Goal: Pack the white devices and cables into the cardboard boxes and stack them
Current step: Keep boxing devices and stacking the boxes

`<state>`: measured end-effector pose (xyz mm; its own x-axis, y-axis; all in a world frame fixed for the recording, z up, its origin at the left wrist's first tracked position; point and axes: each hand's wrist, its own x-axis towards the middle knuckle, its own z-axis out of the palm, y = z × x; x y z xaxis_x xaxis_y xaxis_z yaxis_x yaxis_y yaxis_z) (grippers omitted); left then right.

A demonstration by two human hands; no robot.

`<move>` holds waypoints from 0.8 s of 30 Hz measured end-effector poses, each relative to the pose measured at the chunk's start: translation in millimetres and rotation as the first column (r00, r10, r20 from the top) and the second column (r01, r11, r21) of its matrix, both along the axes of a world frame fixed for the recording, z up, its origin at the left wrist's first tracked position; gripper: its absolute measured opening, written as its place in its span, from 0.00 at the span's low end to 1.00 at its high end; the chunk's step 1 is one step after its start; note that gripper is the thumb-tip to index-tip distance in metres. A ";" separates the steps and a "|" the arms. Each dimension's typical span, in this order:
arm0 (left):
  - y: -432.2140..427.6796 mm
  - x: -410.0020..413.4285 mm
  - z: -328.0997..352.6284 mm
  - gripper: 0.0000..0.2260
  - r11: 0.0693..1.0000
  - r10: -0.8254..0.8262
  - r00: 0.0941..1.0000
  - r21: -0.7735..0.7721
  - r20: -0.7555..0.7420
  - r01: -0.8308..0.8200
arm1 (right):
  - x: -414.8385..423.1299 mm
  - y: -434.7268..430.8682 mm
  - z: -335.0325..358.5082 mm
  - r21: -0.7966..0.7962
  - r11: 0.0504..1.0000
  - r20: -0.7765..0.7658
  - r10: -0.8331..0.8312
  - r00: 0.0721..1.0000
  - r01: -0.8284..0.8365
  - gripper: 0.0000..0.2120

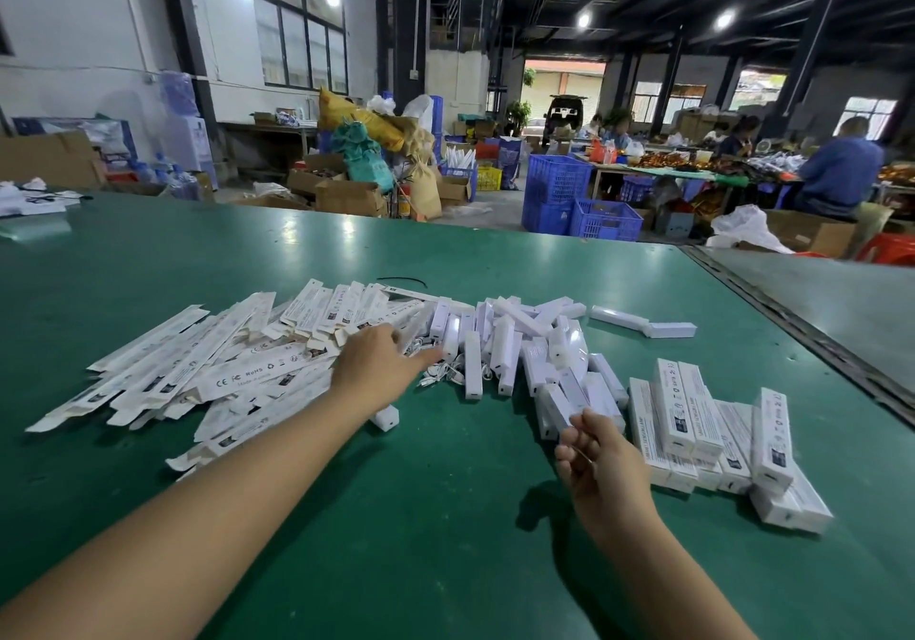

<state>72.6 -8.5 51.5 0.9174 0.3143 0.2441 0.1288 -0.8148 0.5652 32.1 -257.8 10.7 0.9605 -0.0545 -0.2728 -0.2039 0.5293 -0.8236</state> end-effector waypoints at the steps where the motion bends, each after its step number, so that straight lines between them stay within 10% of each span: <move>1: -9.4 -1.0 0.9 0.25 0.994 -0.026 1.000 -0.109 -0.003 0.025 | -0.1 0.9 0.3 0.000 1.000 -0.002 0.023 1.000 -0.023 0.09; 6: -44.5 -14.6 3.0 0.34 0.799 -0.044 0.999 -0.600 0.007 0.040 | 0.3 3.7 -2.6 -0.027 0.991 0.041 0.131 0.990 -0.130 0.08; 13: -75.2 -32.6 -15.7 0.26 0.181 0.000 0.990 -0.974 0.140 0.138 | -12.3 18.5 -2.6 -0.090 0.899 0.116 0.436 0.892 -0.428 0.21; 19: -82.3 -45.2 -28.0 0.22 0.056 0.102 0.965 -0.970 0.241 0.237 | -23.7 22.0 -2.4 -0.509 0.735 0.133 0.581 0.803 -0.448 0.20; 24: -81.0 -51.7 -32.9 0.19 0.054 0.154 0.936 -0.948 0.317 0.313 | -27.7 22.9 -1.9 -0.478 0.716 0.157 0.640 0.752 -0.509 0.18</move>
